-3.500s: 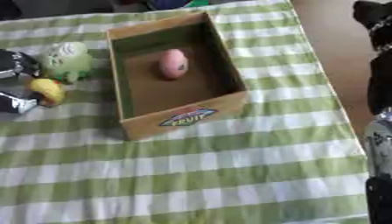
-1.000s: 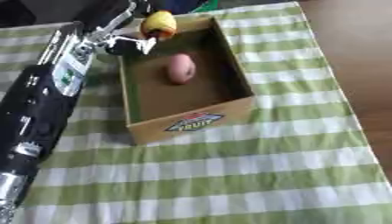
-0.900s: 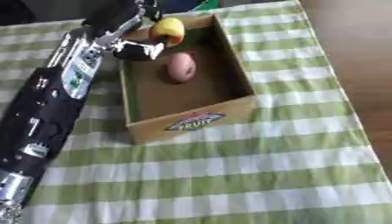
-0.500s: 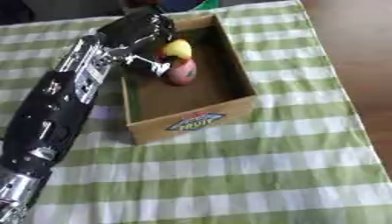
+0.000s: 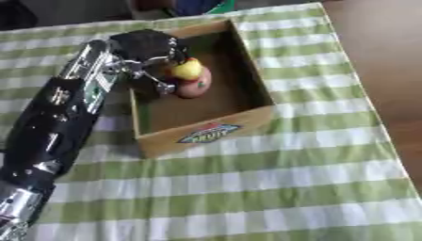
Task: Pick up objects on the table and place them in the box.
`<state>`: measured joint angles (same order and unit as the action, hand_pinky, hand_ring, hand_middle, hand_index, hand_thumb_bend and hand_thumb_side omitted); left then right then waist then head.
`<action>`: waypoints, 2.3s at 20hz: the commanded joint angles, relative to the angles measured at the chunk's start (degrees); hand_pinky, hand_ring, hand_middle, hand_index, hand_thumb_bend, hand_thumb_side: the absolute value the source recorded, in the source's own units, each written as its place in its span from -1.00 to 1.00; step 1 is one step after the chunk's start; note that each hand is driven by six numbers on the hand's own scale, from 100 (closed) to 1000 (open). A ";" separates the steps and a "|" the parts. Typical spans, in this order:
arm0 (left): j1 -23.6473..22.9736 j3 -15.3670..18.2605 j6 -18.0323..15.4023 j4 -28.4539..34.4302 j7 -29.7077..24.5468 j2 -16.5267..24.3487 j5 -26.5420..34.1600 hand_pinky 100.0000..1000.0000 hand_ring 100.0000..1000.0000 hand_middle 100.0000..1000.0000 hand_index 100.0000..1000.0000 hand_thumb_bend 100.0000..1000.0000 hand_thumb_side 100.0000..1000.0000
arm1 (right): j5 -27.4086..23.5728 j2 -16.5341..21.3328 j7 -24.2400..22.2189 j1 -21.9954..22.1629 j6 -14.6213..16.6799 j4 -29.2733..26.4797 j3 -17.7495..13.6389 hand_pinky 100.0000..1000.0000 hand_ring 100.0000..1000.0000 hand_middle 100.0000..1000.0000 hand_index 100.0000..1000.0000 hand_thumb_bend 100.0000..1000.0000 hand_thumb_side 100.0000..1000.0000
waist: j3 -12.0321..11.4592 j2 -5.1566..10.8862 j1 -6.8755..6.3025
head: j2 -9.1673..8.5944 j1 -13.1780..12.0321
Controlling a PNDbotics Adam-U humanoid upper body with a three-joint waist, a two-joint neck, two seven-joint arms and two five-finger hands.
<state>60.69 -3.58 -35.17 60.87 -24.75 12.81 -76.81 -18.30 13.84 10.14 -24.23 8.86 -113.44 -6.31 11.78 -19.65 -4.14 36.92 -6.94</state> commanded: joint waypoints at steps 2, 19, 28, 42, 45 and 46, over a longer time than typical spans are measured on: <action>0.71 -0.08 1.79 1.85 0.86 0.62 -1.07 0.12 0.64 0.57 0.88 -0.09 0.95 | -0.44 0.53 0.01 -0.38 -0.20 -1.15 0.01 0.58 0.35 -0.18 0.63 -1.00 0.51 | -0.04 1.43 0.21 | -0.68 0.01; -0.85 2.21 16.60 6.93 19.01 2.38 3.36 0.08 0.64 0.58 0.81 0.08 1.00 | -0.73 0.37 0.64 0.19 -0.20 -1.15 0.00 0.59 0.35 -0.18 0.62 -1.00 0.49 | -0.54 2.53 0.32 | -2.03 0.43; -3.45 3.58 16.88 11.37 16.23 8.82 15.26 0.08 0.62 0.56 0.78 -0.07 1.00 | 0.09 1.21 1.08 1.50 -0.37 -1.15 -0.58 0.59 0.35 -0.18 0.62 -1.00 0.49 | -2.57 3.23 0.04 | -1.41 2.83; -5.70 7.81 14.65 6.16 1.03 20.05 22.07 0.10 0.68 0.61 0.88 0.06 1.00 | 0.77 1.96 1.15 2.43 -0.44 -1.15 -0.87 0.59 0.35 -0.19 0.62 -1.00 0.51 | -4.04 3.49 0.12 | -0.40 5.90; -6.07 8.53 13.85 3.39 0.03 20.79 19.85 0.14 0.72 0.65 0.94 0.07 1.00 | 0.77 2.00 1.11 2.40 -0.38 -1.15 -0.89 0.59 0.35 -0.19 0.62 -1.00 0.51 | -3.96 3.32 0.19 | -0.57 5.86; -6.15 8.82 13.55 2.40 -0.47 20.90 19.48 0.16 0.74 0.66 0.96 0.08 0.98 | 0.78 2.00 1.09 2.38 -0.37 -1.15 -0.90 0.59 0.35 -0.19 0.62 -1.00 0.51 | -3.94 3.25 0.22 | -0.67 5.85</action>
<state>53.82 4.22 -21.34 63.67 -24.66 31.36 -56.54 -17.82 14.42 11.22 -21.34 8.42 -113.44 -6.75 7.81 -17.51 -4.12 36.26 -1.16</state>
